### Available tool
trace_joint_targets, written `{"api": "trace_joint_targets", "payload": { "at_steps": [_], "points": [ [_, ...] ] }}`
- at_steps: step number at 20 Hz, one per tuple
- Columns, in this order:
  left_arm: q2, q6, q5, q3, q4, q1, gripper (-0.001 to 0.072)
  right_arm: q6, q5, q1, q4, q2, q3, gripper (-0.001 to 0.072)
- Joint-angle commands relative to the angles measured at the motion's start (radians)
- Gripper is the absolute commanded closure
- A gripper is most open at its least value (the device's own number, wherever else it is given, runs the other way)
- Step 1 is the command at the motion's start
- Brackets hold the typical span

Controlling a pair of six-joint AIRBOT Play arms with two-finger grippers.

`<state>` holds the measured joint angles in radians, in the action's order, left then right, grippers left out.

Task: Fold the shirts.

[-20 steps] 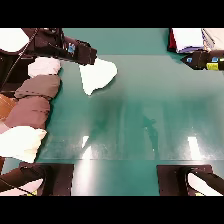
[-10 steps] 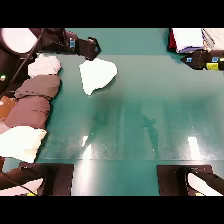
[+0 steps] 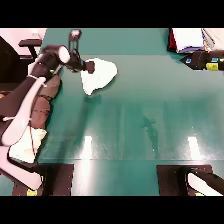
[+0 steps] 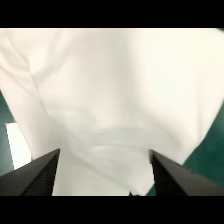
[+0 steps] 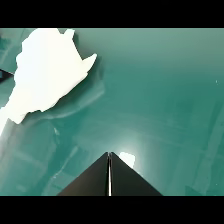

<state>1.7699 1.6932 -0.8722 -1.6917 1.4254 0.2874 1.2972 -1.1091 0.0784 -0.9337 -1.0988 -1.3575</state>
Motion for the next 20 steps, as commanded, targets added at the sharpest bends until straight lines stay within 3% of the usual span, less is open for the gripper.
{"api": "trace_joint_targets", "payload": {
  "at_steps": [1, 4, 5, 6, 10, 14, 17, 20],
  "points": [
    [0.122, 0.000, 0.092, -0.001, -0.078, -0.011, 0.0050, 0.000, -0.002, 0.000, 0.001, 0.000, 0.000, 0.0695],
    [0.122, 0.001, 0.139, -0.026, -0.095, -0.011, 0.0058, 0.000, -0.008, -0.001, 0.000, 0.000, 0.000, 0.0695],
    [0.121, 0.001, 0.117, -0.052, -0.093, -0.011, 0.0322, 0.000, -0.008, -0.001, 0.001, 0.000, 0.000, 0.0695],
    [0.119, 0.000, 0.090, -0.086, -0.087, -0.011, 0.0680, 0.000, -0.009, -0.001, 0.000, 0.000, -0.001, 0.0694],
    [0.076, -0.046, -0.025, -0.288, -0.059, -0.011, 0.0685, 0.000, -0.020, -0.001, 0.000, 0.000, -0.077, 0.0695],
    [-0.157, -0.135, -0.060, -0.389, -0.049, -0.007, 0.0685, 0.000, -0.077, -0.001, -0.006, 0.000, -0.239, 0.0695],
    [-0.332, -0.232, -0.229, -0.383, -0.048, 0.032, 0.0685, 0.000, -0.121, -0.001, -0.010, 0.000, -0.355, 0.0695],
    [-0.423, -0.261, -0.389, -0.304, -0.045, 0.132, 0.0685, 0.000, -0.165, -0.001, -0.010, 0.000, -0.443, 0.0695]
  ]
}}
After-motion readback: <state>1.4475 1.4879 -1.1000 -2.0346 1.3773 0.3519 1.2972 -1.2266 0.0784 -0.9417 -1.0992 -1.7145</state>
